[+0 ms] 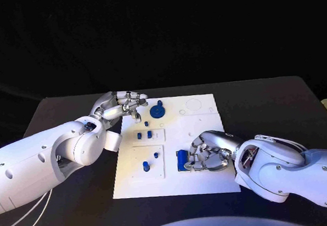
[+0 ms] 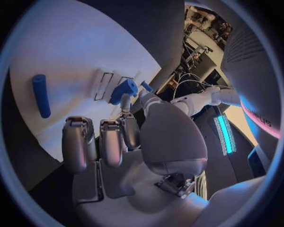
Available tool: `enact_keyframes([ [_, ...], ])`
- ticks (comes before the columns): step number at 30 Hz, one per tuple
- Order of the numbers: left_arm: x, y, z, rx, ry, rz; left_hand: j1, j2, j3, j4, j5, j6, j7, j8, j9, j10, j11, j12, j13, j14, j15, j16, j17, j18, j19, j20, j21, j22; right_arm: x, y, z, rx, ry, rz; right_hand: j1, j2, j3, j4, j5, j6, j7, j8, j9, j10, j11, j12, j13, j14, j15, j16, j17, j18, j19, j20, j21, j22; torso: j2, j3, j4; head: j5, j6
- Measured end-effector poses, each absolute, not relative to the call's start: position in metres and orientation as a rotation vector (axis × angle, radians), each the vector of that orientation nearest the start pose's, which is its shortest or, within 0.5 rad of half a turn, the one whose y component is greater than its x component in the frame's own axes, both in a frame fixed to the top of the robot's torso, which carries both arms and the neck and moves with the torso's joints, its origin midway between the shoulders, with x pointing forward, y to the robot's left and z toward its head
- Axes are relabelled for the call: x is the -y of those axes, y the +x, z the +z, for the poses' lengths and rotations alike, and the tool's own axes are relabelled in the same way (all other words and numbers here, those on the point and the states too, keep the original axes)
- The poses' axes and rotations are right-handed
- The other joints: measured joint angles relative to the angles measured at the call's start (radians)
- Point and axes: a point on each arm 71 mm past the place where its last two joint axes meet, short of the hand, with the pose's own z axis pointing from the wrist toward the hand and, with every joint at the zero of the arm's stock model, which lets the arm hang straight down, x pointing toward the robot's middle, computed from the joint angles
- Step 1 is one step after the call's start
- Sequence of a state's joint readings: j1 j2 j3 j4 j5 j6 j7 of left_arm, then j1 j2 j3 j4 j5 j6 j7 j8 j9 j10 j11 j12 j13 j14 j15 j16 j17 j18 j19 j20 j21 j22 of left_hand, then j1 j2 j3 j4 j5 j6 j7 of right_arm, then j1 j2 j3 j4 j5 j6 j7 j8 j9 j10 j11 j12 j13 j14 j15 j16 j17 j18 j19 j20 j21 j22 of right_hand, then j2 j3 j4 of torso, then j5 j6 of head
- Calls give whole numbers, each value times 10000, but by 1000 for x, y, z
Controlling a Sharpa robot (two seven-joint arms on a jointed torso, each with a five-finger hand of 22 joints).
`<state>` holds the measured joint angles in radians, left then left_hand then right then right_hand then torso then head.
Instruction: Assemble the parts on the task board
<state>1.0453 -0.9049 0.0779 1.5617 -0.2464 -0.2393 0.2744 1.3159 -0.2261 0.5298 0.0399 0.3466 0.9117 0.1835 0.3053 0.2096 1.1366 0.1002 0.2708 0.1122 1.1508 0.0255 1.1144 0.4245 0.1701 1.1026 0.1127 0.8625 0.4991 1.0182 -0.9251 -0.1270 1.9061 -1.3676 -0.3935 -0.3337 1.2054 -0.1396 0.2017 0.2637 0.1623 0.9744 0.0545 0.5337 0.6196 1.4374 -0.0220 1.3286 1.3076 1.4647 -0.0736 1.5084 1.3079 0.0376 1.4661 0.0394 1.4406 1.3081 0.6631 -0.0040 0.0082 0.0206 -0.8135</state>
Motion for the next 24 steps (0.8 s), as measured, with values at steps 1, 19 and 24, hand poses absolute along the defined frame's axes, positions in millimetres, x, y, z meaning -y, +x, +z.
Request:
enact_keyframes([
  [1, -222, 466, -209, -15938, -10032, -14844, 0, 0, 0, 0, 0, 0, 0, 0, 0, 0, 0, 0, 0, 0, 0, 0, 0, -1, 0, 0, 0, 0, 147, 354, -252, -19574, 376, 8145, 0, 0, 0, 0, 0, 0, 0, 0, 0, 0, 0, 0, 0, 0, 0, 0, 0, 0, 0, 0, 0, 0, 0, 0, 1, -3, 2],
  [19, -222, 466, -209, -15956, -10041, -14842, 0, 0, 0, 0, 0, 0, 0, 0, 0, 0, 0, 0, -2, 0, 0, 0, 1, -1, 0, 0, 0, 1, 142, 365, -259, -19548, 184, 7892, 198, 198, 83, 82, -234, 80, -80, 41, -2, 106, -42, 182, -2, 13, -61, 0, -2, -1, 0, -73, 97, -2, 2, -9, 21, -15, 0],
  [24, -222, 466, -209, -15969, -10046, -14840, 0, 0, 0, 0, 0, 0, 0, 0, 0, 0, 0, 0, -2, 0, 0, 0, 1, 0, 0, 0, 1, 1, 142, 365, -259, -19446, 79, 7790, 257, 257, 153, 152, -256, 116, -116, 79, -3, 207, -83, 284, -2, 1, -73, 0, -3, -1, 0, -72, 135, -3, 2, -7, 15, -10, -9],
])
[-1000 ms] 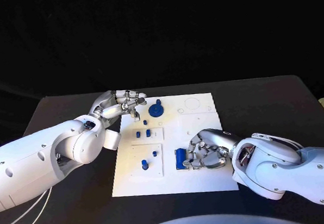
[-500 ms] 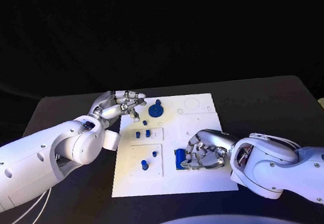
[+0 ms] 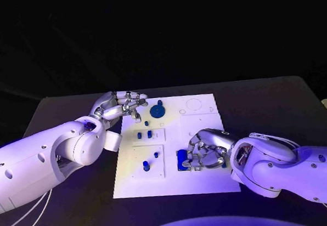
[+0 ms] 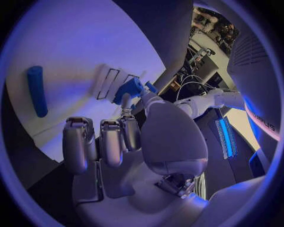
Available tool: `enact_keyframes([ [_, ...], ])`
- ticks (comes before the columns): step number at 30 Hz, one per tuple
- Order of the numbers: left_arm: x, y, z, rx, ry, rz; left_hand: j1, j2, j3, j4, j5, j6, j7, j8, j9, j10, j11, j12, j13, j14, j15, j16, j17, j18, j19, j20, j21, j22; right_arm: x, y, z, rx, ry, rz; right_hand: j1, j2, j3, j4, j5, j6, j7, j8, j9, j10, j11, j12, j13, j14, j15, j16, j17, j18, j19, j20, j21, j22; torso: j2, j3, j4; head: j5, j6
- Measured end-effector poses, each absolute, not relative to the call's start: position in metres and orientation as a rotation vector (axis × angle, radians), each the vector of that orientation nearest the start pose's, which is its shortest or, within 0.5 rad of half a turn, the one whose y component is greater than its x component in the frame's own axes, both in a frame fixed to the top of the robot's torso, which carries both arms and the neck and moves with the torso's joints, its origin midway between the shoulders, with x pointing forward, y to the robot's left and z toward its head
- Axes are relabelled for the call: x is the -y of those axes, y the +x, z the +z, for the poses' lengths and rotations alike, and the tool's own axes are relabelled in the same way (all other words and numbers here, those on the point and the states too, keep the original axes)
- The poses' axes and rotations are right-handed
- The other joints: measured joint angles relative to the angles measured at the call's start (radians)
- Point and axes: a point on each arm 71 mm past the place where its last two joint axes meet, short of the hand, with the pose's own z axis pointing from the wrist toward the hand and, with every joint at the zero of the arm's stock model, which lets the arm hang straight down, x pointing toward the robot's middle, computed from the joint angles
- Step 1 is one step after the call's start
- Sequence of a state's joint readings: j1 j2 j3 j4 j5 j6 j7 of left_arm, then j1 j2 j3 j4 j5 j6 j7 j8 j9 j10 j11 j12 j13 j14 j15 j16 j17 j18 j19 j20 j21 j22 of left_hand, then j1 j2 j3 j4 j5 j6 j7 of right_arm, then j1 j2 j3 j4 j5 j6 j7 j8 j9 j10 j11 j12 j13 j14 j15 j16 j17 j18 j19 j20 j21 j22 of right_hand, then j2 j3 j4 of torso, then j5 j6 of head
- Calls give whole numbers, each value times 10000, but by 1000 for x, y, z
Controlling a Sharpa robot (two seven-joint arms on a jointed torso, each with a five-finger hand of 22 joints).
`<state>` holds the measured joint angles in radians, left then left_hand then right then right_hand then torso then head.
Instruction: Assemble the parts on the task board
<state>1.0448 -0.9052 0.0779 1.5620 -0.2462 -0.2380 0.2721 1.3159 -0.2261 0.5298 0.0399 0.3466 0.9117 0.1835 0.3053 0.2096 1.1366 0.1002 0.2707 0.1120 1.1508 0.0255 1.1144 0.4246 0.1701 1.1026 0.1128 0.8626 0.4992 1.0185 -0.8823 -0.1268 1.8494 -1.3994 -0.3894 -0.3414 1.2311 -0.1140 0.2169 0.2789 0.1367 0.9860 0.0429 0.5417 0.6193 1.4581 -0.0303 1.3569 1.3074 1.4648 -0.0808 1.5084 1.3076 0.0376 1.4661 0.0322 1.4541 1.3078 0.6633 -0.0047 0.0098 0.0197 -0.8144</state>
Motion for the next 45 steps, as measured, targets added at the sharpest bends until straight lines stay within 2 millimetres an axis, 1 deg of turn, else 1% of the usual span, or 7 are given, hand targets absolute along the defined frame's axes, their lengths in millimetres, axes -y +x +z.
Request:
enact_keyframes([
  [9, -223, 466, -209, -15989, -10056, -14828, 0, 0, 0, 0, 0, 0, 0, 0, 0, 0, 0, 0, -1, 0, 0, 0, 0, 0, 0, 0, 0, 0, 144, 365, -260, -19444, -100, 7670, 43, 25, 43, -43, -31, 0, 0, 0, -1, 0, 0, 0, 0, 0, 0, 0, -1, 0, 0, 1, 0, -1, -1, 7, -12, 14, -11],
  [13, -223, 466, -209, -15997, -10060, -14823, 0, 0, 0, 0, 0, 0, 0, 0, 0, 0, 0, 0, -1, 0, 0, 0, 1, 0, 0, 0, 0, 1, 146, 365, -261, -19556, -206, 7587, 227, -159, 43, -103, -30, 0, 0, 0, -1, 0, 1, 0, -1, 0, 1, 0, -1, 0, 0, 1, 0, -1, -1, 10, -12, 14, -20],
  [15, -223, 466, -209, -15999, -10063, -14817, 0, 0, 0, 0, 0, 0, 0, 0, 0, 0, 0, 0, -1, 0, 0, 0, 1, 0, 0, 0, 0, 1, 147, 365, -261, -19620, -259, 7541, 275, -205, 44, -130, -28, 0, 0, -1, -1, -1, 0, 0, -1, 0, 1, 0, -1, 0, 0, 1, 0, -1, 0, 10, -10, 9, -23],
  [35, -224, 466, -209, -16013, -10072, -14802, 0, 0, 0, 0, 0, 0, 0, 0, 0, 0, 0, 0, -3, 0, 0, 0, 1, 0, 0, 0, 1, 1, 146, 365, -263, -19829, -458, 7406, 353, -179, 43, -129, -29, 0, 0, -1, -10, -1, 1, 38, 7, 36, -35, 0, -2, 0, 0, 2, -1, -3, -7, -3, 6, -31, -19],
  [39, -224, 466, -209, -16013, -10073, -14801, 0, 0, 0, 0, 0, 0, 0, 0, 0, 0, 0, 0, -3, 0, 0, 0, 1, 0, 0, 0, 1, 1, 149, 365, -262, -19744, -362, 7349, 353, -179, 43, -128, -29, -1, 0, -1, -14, -1, 1, 38, 6, 36, -34, 0, -2, 0, 0, 2, -50, -4, -11, -2, 0, -32, -7],
  [43, -224, 466, -209, -16014, -10074, -14798, 0, 0, 0, 0, 0, 0, 0, 0, 0, 0, 0, 0, -3, 0, 0, 0, 1, 0, 0, 0, 1, 1, 160, 367, -259, -19566, -34, 7257, 353, -179, 43, -128, 12, -11, 11, -10, -68, -39, 39, -211, 6, 36, -34, 0, -2, 0, 0, 2, -198, -4, -15, 1, -16, -32, 20],
  [45, -224, 466, -209, -16012, -10075, -14798, 0, 0, 0, 0, 0, 0, 0, 0, 0, 0, 0, 0, -3, 0, 0, 0, 1, 0, 0, 0, 1, 2, 169, 371, -254, -19422, 296, 7196, 465, -154, 83, -162, 91, -170, 76, -134, -122, -120, 80, -329, 5, 36, -34, -5, -2, 0, 0, 2, -289, -4, -16, 1, -21, -52, 38],
])
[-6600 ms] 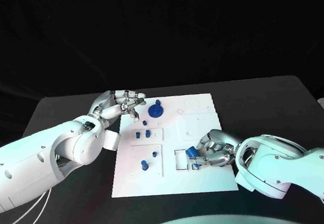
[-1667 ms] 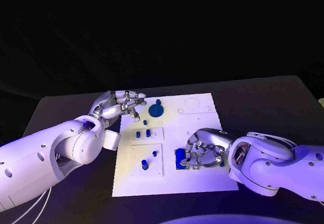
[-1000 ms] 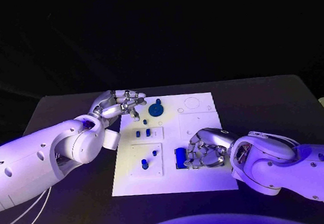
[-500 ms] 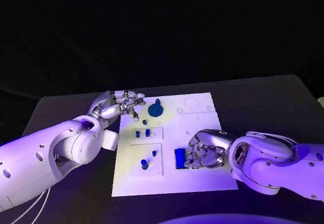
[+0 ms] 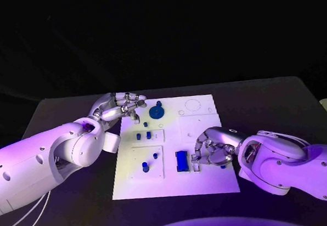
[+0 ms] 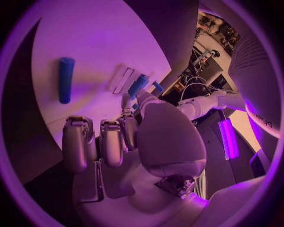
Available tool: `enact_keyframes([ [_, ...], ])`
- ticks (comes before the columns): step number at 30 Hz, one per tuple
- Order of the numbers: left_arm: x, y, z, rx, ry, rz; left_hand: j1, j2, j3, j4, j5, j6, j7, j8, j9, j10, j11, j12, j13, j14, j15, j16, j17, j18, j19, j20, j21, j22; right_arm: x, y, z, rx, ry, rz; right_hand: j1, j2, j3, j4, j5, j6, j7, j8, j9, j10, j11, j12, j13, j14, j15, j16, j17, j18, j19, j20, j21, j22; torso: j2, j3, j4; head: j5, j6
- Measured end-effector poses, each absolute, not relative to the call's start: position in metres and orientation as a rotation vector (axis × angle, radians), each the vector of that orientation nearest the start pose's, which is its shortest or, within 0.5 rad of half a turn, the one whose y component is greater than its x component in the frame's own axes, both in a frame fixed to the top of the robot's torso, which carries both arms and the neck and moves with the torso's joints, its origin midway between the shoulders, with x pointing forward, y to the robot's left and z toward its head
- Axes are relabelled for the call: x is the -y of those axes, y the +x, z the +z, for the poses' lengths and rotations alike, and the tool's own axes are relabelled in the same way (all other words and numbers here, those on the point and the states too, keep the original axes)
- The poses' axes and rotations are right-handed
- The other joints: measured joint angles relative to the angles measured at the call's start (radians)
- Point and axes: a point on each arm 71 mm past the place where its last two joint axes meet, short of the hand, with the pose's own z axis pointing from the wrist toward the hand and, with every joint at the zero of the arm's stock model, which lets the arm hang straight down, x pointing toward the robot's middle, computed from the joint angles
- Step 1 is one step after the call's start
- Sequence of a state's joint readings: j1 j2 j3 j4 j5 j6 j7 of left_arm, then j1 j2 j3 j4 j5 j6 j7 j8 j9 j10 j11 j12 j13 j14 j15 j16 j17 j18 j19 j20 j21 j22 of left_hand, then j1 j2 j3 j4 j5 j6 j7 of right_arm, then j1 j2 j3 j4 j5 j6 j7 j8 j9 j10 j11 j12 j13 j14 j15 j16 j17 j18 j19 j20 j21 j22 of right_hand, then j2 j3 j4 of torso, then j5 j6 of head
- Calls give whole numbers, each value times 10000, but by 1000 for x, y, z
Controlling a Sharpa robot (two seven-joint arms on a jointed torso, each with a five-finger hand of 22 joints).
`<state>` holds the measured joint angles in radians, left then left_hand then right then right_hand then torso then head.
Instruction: Assemble the parts on the task board
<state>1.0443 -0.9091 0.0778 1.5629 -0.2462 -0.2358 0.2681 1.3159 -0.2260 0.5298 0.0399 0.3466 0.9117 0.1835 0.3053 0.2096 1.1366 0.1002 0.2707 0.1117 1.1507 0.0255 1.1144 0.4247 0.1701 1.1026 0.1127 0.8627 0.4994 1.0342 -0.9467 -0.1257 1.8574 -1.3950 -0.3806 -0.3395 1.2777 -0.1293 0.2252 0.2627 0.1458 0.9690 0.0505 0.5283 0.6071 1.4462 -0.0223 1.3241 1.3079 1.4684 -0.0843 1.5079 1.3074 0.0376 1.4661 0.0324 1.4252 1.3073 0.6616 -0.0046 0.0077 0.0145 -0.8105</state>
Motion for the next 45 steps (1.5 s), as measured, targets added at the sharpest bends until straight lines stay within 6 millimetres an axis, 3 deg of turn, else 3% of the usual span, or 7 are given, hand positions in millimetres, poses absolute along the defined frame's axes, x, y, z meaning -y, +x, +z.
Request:
enact_keyframes([
  [3, -224, 466, -210, -16010, -10079, -14797, 0, 0, 0, 0, 0, 0, 0, 0, 0, 0, 0, 0, 0, 0, 0, 0, 0, 0, 0, 0, 0, 0, 185, 377, -247, -19237, 860, 7051, 60, -67, 71, 8, 51, -429, 271, -459, -229, -201, 166, -242, -1, -24, 124, -55, 0, 0, 0, 0, -165, 0, -4, 0, -7, -47, 22],
  [7, -224, 465, -210, -16011, -10083, -14802, 0, 0, 0, 0, 0, 0, 0, 0, 0, 0, 0, 0, 0, 0, 0, 0, 1, 0, 0, 0, 0, 0, 205, 382, -242, -19151, 1333, 6759, -54, -180, -47, 127, -53, -621, 391, -800, -403, -285, 308, -308, -1, -18, 274, -132, -1, 1, 17, 129, -394, 0, -12, 6, -15, -128, 12],
  [17, -224, 465, -212, -16026, -10107, -14797, 0, 0, -29, 29, 0, 0, 0, 0, 0, 0, 0, 0, 21, 0, 0, 0, 0, -1, 37, 37, 0, -20, 241, 376, -239, -19237, 1632, 5915, -170, -182, -125, 205, -187, -515, 432, -877, -464, -276, 316, -308, -2, -18, 273, -133, -1, 1, -19, 165, -340, 8, -6, 20, -91, -349, 0],
  [25, -223, 464, -213, -16042, -10126, -14802, 0, 0, -29, 29, 0, 0, 0, 0, 0, 0, 0, 0, 21, 0, 0, 0, 0, 0, 37, 37, 0, -19, 246, 364, -250, -19546, 1409, 5410, -263, -89, -180, 259, -186, -433, 421, -972, -508, -276, 316, -308, -3, -18, 273, -133, -1, 1, -19, 165, -340, 7, -17, 36, -165, -384, 9],
  [45, -224, 463, -214, -16061, -10159, -14781, 0, 0, -29, 29, 0, 0, 0, 0, 0, 0, 0, 0, 19, 0, 0, 0, 1, -1, 37, 36, 0, -18, 231, 357, -274, -19754, 1075, 4881, -408, -24, -362, 244, -186, -217, 349, -1116, -576, -241, 350, -307, -5, -18, 272, -133, -1, 1, -19, 164, -311, 5, -18, 18, -154, -424, 2],
])
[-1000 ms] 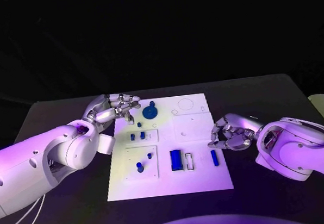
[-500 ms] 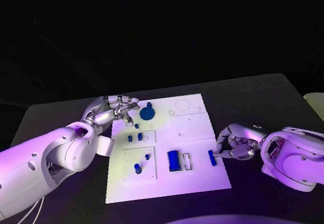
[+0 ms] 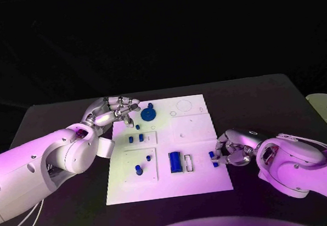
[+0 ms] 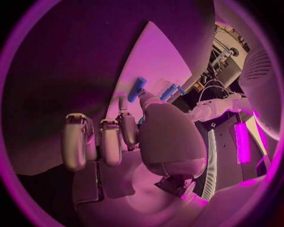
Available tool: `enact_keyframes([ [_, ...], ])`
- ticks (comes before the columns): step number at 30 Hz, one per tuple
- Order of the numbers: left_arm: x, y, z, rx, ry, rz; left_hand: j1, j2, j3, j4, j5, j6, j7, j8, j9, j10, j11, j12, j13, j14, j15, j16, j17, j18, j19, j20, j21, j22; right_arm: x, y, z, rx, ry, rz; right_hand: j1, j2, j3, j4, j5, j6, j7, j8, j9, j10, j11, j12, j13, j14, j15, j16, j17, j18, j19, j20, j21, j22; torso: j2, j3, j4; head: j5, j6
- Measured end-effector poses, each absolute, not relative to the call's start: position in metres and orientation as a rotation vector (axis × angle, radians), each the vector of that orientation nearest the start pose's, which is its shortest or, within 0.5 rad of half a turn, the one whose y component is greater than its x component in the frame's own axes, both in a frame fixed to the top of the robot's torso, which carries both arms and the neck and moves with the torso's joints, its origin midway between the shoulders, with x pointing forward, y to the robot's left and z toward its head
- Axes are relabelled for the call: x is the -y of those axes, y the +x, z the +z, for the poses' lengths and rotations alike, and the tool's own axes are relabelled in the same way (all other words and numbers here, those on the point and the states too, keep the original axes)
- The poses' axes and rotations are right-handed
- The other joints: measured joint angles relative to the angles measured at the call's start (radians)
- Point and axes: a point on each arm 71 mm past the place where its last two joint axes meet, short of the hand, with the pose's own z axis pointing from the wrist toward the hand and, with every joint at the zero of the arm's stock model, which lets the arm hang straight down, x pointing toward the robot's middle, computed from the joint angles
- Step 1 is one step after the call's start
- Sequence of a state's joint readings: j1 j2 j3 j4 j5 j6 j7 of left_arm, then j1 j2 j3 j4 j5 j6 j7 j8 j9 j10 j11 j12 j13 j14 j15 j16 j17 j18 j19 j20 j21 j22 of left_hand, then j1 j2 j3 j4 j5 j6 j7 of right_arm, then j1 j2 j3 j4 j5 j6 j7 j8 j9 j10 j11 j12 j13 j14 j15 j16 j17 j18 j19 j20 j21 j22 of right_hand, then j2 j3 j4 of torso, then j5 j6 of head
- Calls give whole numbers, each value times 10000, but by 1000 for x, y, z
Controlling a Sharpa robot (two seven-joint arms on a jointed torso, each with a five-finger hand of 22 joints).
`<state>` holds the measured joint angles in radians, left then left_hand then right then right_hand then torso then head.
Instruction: Assemble the parts on the task board
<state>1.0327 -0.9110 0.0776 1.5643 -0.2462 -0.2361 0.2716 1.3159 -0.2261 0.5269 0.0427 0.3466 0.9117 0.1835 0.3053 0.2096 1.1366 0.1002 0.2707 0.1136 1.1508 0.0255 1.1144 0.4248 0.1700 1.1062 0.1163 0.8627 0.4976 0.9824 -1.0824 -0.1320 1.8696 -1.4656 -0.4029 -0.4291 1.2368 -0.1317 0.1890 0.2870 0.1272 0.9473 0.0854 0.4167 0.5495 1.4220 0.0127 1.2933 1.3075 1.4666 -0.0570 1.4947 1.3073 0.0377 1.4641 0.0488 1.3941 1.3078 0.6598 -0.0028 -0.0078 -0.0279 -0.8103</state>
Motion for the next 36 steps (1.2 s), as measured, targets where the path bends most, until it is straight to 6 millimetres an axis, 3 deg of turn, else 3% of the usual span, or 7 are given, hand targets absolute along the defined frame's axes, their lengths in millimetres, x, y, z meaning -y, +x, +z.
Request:
enact_keyframes([
  [9, -225, 463, -214, -16057, -10163, -14762, 0, 0, 0, 0, 0, 0, 0, 0, 0, 0, 0, 0, -1, 0, 0, 0, 0, 0, 0, 0, 0, 1, 222, 359, -276, -19600, 757, 4898, 20, -19, -54, -54, 0, 179, -50, 8, 33, 38, -38, 0, -1, 0, 0, 0, 8, 0, 0, 0, 54, -1, 0, -7, 13, 12, -42],
  [16, -226, 462, -214, -16056, -10165, -14753, 0, 0, 0, 0, 0, 0, 0, 0, 0, 0, 0, 0, -1, 0, 0, 0, 0, 0, 0, 0, 0, 1, 214, 358, -277, -19518, 245, 4871, 666, -104, 34, -312, 0, 401, -151, 10, 29, 37, -110, 0, -1, 0, -1, 0, 8, 0, 0, 0, 55, -2, -1, -7, 9, 35, -69],
  [29, -227, 462, -214, -16057, -10173, -14730, 0, 0, 0, 0, 0, 0, 0, 0, 0, 36, 36, -38, 14, 0, 0, 0, -9, 1, -1, 0, 0, -12, 205, 356, -275, -19189, -1200, 4471, 1243, -288, 181, -595, 15, 420, -138, -32, 40, 2, -145, -114, -1, 0, -77, -22, 7, 0, 0, -1, 8, -3, -20, -3, -13, 67, -85],
  [33, -227, 462, -214, -16058, -10174, -14729, 0, 0, 0, 0, 0, 0, 0, 0, 0, 36, 36, -38, 14, 0, 0, 0, -9, 0, -1, 0, 0, -12, 200, 353, -274, -19106, -1436, 4558, 1598, -227, 628, -840, 359, 471, -184, -226, -117, 2, -145, -115, -2, 0, -77, -38, 6, -1, 0, -1, 9, -4, -20, 0, -12, 59, -61],
  [36, -227, 462, -214, -16059, -10175, -14728, 0, 0, 0, 0, 0, 0, 0, 0, 0, 36, 36, -38, 13, 0, 0, 0, -9, 0, -1, 0, 0, -12, 198, 351, -274, -19065, -1498, 4624, 1773, -188, 1073, -760, 790, 535, -175, -236, -184, -13, -203, -115, -2, -21, -98, -38, 6, 0, 40, -40, 21, -4, -25, 4, -10, 58, -51],
])
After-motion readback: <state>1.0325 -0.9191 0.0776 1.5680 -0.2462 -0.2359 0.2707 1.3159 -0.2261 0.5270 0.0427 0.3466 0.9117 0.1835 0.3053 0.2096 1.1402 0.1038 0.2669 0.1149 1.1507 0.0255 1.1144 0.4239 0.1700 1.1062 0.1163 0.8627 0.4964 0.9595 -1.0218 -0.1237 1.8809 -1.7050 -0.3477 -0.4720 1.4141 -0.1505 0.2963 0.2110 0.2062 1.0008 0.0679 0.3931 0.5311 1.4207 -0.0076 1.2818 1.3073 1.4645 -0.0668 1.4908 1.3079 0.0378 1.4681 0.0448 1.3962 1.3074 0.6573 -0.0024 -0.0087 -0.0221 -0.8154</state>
